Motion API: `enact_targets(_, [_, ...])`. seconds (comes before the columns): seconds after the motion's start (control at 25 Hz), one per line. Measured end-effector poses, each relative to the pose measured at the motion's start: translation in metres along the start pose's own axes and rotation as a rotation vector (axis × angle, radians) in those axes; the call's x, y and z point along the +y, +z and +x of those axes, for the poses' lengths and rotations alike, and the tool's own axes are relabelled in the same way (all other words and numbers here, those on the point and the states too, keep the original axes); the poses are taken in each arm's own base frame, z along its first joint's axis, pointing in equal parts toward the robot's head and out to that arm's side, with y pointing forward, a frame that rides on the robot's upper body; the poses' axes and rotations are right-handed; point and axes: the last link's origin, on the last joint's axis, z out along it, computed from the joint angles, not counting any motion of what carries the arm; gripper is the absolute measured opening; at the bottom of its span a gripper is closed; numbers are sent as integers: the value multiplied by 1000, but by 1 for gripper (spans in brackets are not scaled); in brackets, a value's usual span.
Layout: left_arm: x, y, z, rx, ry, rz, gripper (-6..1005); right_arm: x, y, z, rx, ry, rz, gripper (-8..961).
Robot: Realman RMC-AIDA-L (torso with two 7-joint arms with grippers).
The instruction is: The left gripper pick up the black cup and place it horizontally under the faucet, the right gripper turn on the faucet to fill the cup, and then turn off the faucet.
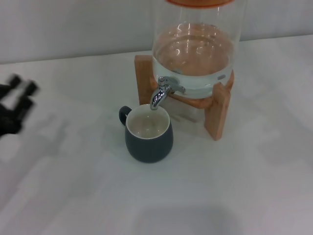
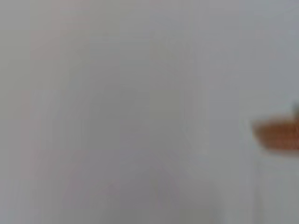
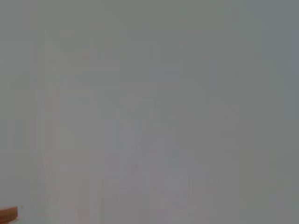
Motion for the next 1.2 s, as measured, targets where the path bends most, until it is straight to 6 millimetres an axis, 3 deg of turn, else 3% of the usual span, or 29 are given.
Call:
enact_targets(0.16, [-9, -15, 8, 79, -58, 91, 419, 2, -1, 0, 3, 1, -14, 740])
enact_targets(0.36, [-13, -17, 11, 103, -108, 114, 427, 12, -14, -6, 9, 17, -91, 738])
enact_targets(0.56, [-17, -14, 14, 109, -132, 114, 655, 29, -37, -15, 12, 54, -213, 737])
enact_targets(0.68, [-21, -13, 20, 115, -138, 106, 880, 44, -46, -18, 47, 92, -312, 737])
enact_targets(0.72, [-22, -13, 22, 116, -142, 103, 881, 51, -46, -17, 73, 101, -349, 736])
enact_targets(1.04, [-27, -10, 29, 125, -176, 90, 885, 127, -4, 8, 272, 121, -713, 735])
enact_targets(1.2, [-27, -12, 29, 127, -178, 98, 883, 156, 17, 16, 330, 86, -782, 734])
